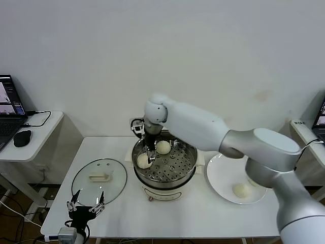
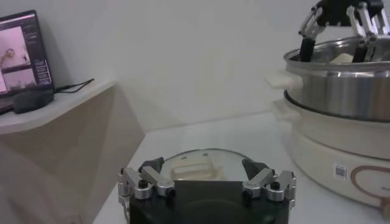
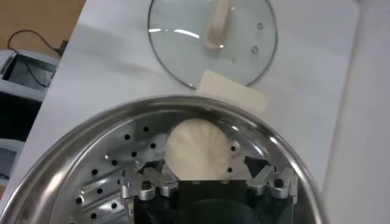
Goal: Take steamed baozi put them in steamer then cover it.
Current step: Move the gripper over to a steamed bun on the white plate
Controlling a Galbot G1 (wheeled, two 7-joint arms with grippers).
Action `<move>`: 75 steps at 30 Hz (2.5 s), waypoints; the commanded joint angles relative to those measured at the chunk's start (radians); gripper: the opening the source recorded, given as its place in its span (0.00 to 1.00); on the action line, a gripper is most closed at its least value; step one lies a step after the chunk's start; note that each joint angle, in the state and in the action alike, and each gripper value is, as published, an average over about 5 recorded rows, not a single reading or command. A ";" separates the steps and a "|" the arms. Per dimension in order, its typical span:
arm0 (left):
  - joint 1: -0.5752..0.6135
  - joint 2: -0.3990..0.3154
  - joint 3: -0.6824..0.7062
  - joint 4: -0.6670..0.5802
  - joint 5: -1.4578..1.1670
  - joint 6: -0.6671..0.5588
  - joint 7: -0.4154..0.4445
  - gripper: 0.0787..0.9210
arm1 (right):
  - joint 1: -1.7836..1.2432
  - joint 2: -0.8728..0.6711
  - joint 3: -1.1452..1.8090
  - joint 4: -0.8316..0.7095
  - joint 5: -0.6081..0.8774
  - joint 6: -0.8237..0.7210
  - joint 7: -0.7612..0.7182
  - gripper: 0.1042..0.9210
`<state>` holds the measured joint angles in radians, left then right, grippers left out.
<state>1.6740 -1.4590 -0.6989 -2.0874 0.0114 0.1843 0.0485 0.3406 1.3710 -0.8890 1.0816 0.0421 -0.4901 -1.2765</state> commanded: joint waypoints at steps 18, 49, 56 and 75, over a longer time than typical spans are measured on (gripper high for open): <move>0.039 0.010 0.002 -0.024 0.000 0.015 0.009 0.88 | 0.003 -0.772 0.037 0.482 -0.029 0.127 -0.081 0.88; 0.040 0.009 0.007 0.025 0.034 0.018 0.013 0.88 | -0.532 -0.788 0.302 0.356 -0.337 0.197 -0.042 0.88; 0.044 0.008 0.006 0.032 0.037 0.018 0.013 0.88 | -0.554 -0.756 0.324 0.298 -0.353 0.205 -0.029 0.88; 0.028 0.003 0.014 0.064 0.054 0.016 0.012 0.88 | -0.582 -0.710 0.349 0.214 -0.385 0.223 -0.007 0.88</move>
<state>1.7024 -1.4561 -0.6856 -2.0254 0.0625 0.2003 0.0603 -0.2315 0.6507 -0.5496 1.3245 -0.3336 -0.2688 -1.2901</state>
